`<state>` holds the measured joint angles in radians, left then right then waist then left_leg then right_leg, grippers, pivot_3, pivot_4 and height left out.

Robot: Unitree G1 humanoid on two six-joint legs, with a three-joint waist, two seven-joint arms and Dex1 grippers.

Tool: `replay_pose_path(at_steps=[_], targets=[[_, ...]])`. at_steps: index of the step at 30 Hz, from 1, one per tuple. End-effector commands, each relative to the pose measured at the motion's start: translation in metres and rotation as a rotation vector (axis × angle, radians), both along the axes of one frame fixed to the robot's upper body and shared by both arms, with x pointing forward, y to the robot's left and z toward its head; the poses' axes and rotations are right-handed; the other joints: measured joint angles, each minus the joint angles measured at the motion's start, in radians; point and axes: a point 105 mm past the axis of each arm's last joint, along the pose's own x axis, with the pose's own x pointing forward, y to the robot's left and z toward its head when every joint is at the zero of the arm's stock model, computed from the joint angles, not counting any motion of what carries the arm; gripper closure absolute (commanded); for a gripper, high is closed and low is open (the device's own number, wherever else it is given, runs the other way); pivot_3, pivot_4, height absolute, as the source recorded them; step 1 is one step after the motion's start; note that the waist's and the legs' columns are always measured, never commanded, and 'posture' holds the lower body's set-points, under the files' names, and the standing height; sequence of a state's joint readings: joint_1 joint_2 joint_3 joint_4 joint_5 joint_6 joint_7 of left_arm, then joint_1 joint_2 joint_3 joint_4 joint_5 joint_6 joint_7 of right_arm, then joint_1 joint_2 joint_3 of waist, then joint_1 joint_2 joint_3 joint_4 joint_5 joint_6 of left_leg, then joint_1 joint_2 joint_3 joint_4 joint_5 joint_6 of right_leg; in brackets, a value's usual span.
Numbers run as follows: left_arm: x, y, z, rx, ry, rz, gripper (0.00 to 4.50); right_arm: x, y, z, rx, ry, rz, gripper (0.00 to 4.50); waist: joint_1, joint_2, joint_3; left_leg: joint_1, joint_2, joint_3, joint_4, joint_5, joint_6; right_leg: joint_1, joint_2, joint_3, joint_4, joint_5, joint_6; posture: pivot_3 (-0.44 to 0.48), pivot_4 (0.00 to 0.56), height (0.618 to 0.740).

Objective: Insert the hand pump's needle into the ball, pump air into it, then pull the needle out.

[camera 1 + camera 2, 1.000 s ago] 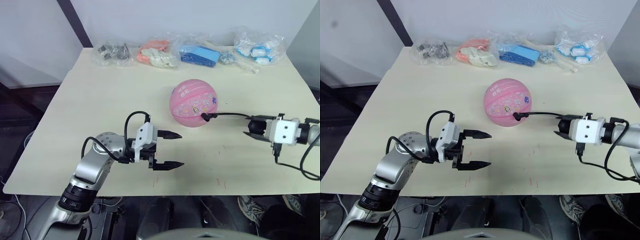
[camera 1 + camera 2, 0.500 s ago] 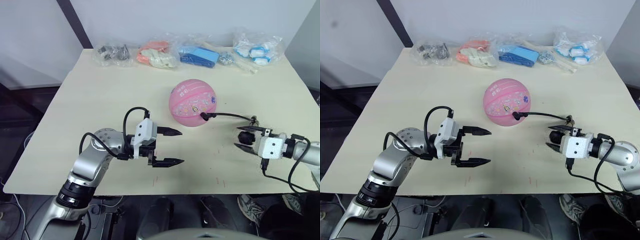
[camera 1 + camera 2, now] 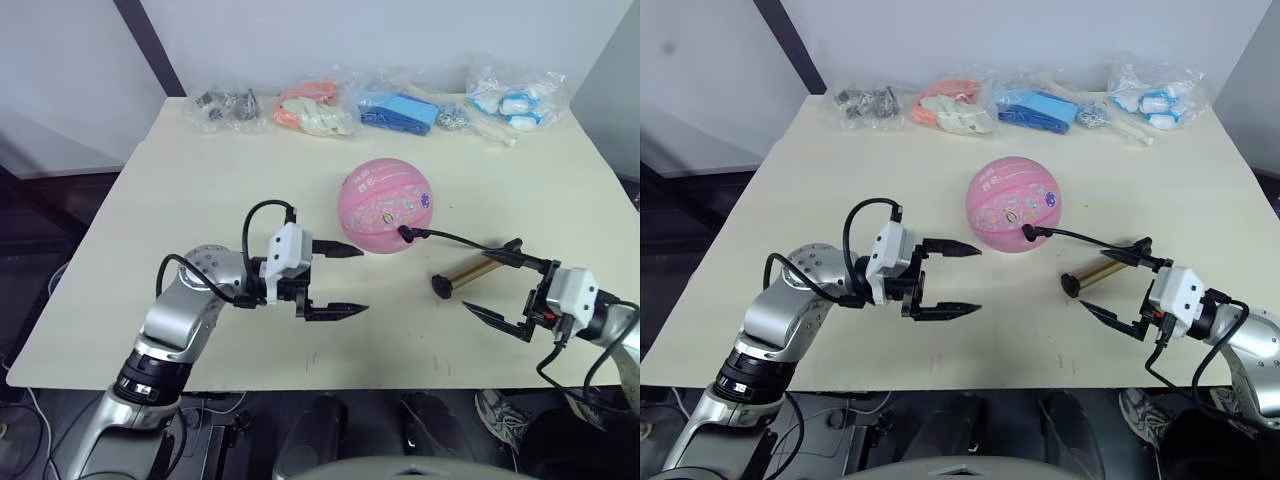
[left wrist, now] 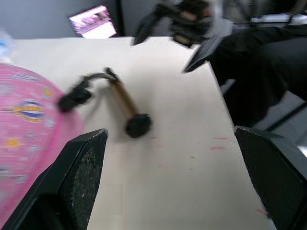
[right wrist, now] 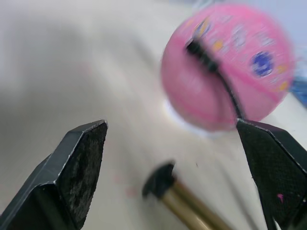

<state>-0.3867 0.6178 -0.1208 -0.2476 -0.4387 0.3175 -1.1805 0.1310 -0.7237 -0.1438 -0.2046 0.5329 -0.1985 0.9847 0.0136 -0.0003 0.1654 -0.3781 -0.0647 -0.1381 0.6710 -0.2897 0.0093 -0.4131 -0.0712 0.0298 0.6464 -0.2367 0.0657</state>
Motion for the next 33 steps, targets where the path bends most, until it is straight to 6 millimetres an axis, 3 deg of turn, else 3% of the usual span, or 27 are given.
replay_pose_path(at_steps=[1, 10, 22, 28, 33], targets=[[0.012, 0.002, 0.023, -0.08, -0.053, 0.053, 0.0, -0.012, 0.004, 0.022, 0.126, -0.021, 0.006, 0.05, -0.001, 0.0, 0.0, 0.0, 0.0, 0.0, 0.0, 0.0, 0.0, 0.0, 0.0, 0.0, 0.0, 0.0, 0.0, 0.0, 0.15, 0.74], [0.067, -0.003, 0.054, -0.174, -0.082, 0.247, 0.0, -0.029, 0.011, 0.032, 0.275, -0.006, -0.016, 0.05, -0.003, -0.001, 0.0, 0.002, -0.001, 0.001, 0.003, 0.0, -0.001, 0.0, 0.0, 0.001, 0.007, 0.0, 0.0, 0.0, 0.15, 0.74], [0.125, -0.043, 0.079, -0.187, -0.113, 0.342, 0.0, -0.029, 0.014, 0.038, 0.306, -0.039, -0.062, 0.05, -0.005, -0.002, 0.0, 0.001, -0.002, 0.001, 0.007, 0.001, -0.001, 0.0, 0.001, 0.0, 0.011, 0.0, 0.0, 0.0, 0.15, 0.74], [0.142, -0.062, 0.079, -0.156, -0.103, 0.352, 0.0, -0.027, 0.015, 0.04, 0.307, -0.052, -0.068, 0.05, -0.009, -0.002, 0.001, 0.001, -0.003, 0.001, 0.009, 0.001, -0.001, 0.0, 0.001, 0.0, 0.011, 0.0, 0.0, 0.0, 0.15, 0.74], [0.15, -0.066, 0.055, -0.043, -0.058, 0.374, 0.0, -0.024, 0.021, 0.044, 0.31, -0.06, -0.059, 0.05, -0.024, -0.002, 0.001, 0.0, -0.003, 0.001, 0.01, 0.001, -0.001, 0.0, 0.001, 0.0, 0.012, 0.0, 0.001, 0.0, 0.15, 0.74]])
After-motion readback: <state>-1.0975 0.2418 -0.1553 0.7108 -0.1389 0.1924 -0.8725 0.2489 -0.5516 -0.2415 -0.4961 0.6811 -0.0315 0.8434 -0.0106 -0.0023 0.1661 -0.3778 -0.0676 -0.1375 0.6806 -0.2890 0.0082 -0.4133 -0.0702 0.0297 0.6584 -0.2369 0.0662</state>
